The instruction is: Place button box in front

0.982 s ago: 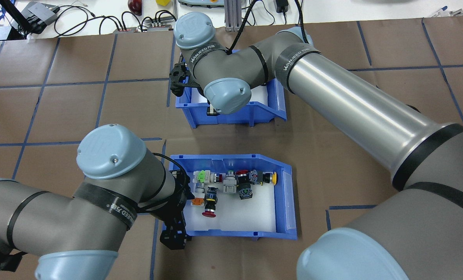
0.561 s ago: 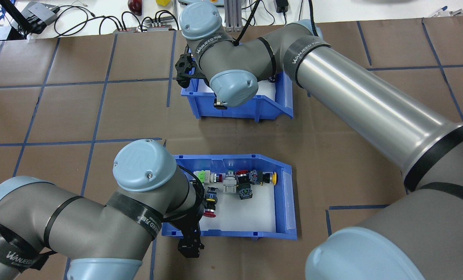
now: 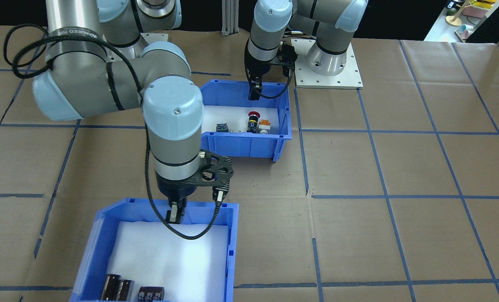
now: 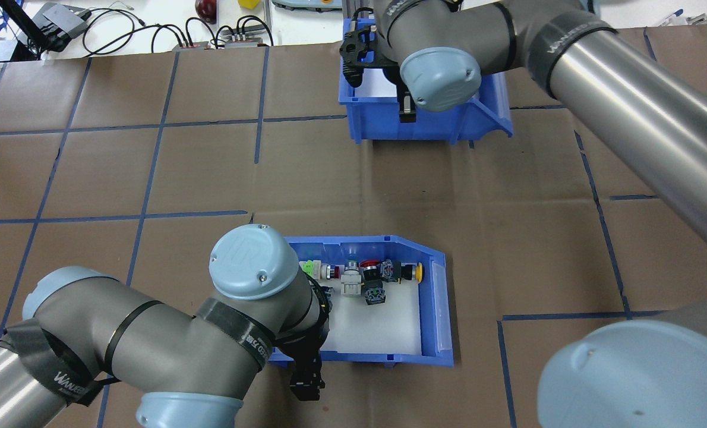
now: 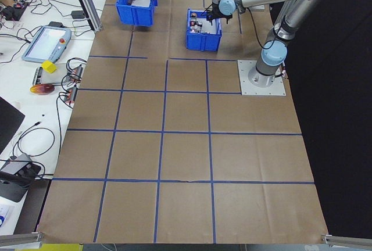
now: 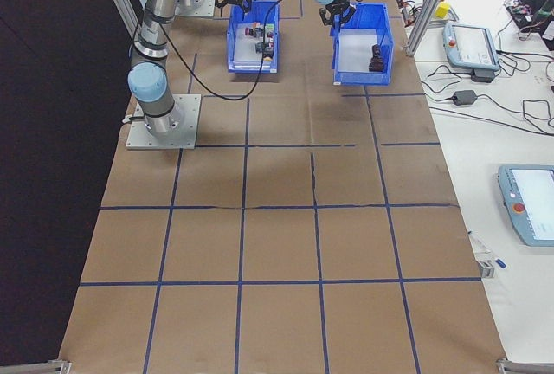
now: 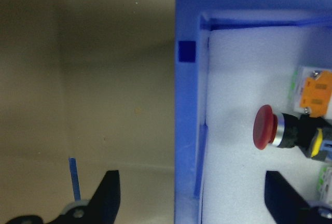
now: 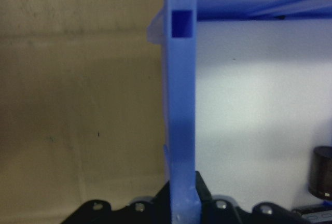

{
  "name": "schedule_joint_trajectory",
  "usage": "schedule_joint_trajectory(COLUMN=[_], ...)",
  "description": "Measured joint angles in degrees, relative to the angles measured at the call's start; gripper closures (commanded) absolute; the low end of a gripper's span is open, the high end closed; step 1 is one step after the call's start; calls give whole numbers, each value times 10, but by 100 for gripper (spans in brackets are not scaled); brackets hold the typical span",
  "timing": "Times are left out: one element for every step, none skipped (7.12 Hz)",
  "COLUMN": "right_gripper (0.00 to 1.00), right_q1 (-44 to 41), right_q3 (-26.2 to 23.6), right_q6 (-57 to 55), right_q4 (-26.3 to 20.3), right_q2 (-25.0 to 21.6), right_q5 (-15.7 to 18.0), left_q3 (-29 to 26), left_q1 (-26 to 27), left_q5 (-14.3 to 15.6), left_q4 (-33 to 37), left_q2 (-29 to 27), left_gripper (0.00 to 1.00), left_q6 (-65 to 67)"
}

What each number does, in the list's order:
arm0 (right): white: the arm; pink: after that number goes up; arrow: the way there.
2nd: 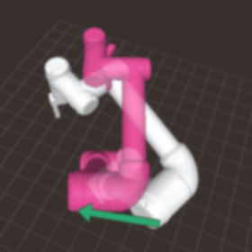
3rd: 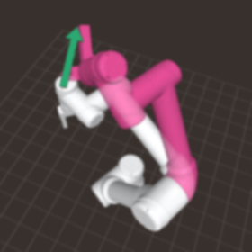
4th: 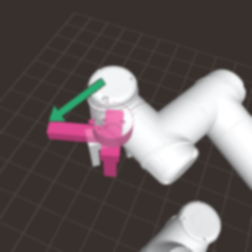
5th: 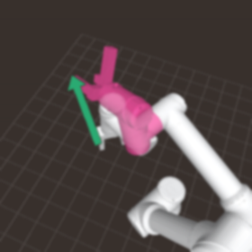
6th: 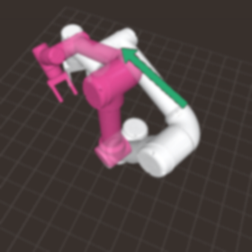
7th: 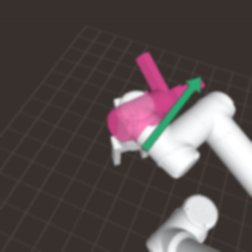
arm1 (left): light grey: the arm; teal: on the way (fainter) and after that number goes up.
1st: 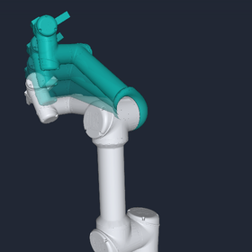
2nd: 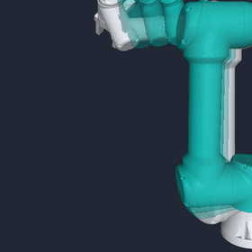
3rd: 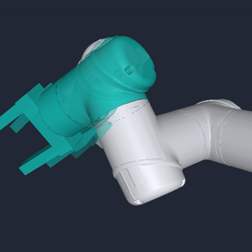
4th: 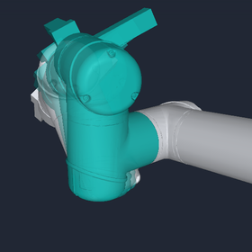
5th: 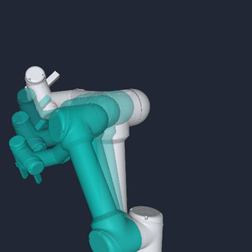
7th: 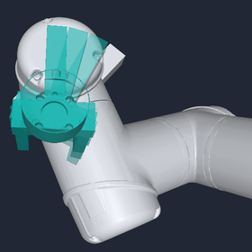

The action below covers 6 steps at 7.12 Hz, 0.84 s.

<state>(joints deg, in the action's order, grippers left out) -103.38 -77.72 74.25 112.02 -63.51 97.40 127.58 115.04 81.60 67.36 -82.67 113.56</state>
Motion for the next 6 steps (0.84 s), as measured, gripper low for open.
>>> schedule_joint_trajectory(right_gripper=[93,93,93,93,93,93], right_q1=[29,60,92,119,142,162], right_q3=[-16,-37,-60,-86,-116,-152], right_q6=[49,103,152,186,207,218], right_q4=[0,0,0,0,0,1], right_q2=[-18,-39,-61,-83,-109,-138], right_q5=[1,1,1,1,1,-1], left_q3=[1,4,8,11,12,12], left_q1=[3,4,5,5,5,5], left_q5=[0,-2,-5,-12,-29,-44], left_q4=[-5,-9,-14,-18,-20,-21], left_q2=[-7,-11,-11,-8,-5,-2], left_gripper=[44,72,86,92,99,100], left_q6=[2,5,19,43,59,64])
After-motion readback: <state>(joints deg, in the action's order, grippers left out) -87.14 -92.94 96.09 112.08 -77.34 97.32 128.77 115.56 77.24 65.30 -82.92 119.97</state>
